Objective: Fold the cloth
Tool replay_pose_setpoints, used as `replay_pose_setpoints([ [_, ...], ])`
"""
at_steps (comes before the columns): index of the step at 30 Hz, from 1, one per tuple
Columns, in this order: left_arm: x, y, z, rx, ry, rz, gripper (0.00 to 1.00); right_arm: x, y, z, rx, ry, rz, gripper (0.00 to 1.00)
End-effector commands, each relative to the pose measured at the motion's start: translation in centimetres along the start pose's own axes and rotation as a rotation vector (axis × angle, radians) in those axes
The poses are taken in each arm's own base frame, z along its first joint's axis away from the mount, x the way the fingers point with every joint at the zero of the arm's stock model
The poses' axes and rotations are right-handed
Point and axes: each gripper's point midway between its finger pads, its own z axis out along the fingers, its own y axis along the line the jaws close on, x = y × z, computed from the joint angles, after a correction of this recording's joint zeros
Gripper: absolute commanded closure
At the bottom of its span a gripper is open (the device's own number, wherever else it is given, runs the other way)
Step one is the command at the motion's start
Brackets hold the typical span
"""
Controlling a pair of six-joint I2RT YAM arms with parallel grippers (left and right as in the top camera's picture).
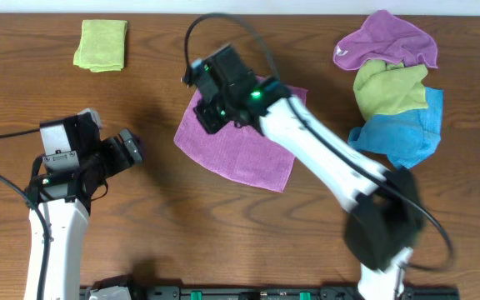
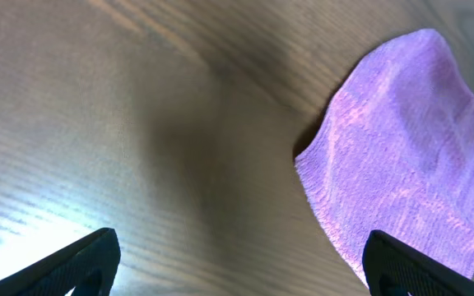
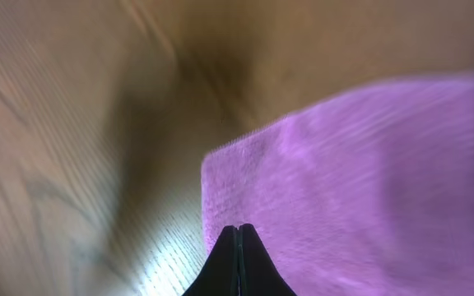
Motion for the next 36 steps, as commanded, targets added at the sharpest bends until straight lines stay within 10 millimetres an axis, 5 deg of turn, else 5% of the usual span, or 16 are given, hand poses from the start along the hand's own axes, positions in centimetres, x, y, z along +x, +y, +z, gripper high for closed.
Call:
replay_pose_setpoints([
  [1,-0.4,-1.5,1.2,0.101,0.028,0.051,0.05,-2.2,-2.5,-5.1,0.156,-0.081,-0.023,0.75],
  [2,-0.5,-2.3,1.8,0.156,0.039,0.074,0.05,-2.1,-2.9,-6.1,0.172,-0.08,-0.026,0.5],
  [4,-0.6,-3.7,3.2,0.264,0.063,0.099,0.04,-1.5,-3.9,-8.4,0.198,-0.069,-0.014,0.31],
  [7,-0.1,-3.7,6.1,0.317,0.12,0.081,0.05,-0.3,-5.4,-11.7,0.23,-0.048,0.027,0.18],
  [11,0.7,-4.7,9.2,0.433,0.173,0.074,0.05,2.1,-6.6,-14.0,0.252,0.024,0.034,0.17],
  [16,1.6,-5.4,12.4,0.507,0.204,0.079,0.04,5.0,-7.4,-14.6,0.302,0.146,0.023,0.2],
  [28,2.5,-6.8,16.6,0.582,0.216,0.017,0.05,5.7,-9.7,-15.6,0.395,0.167,0.057,0.15],
  [36,7.8,-10.2,17.5,0.675,0.394,0.015,0.05,5.7,-9.8,-15.6,0.394,0.17,0.04,0.15],
])
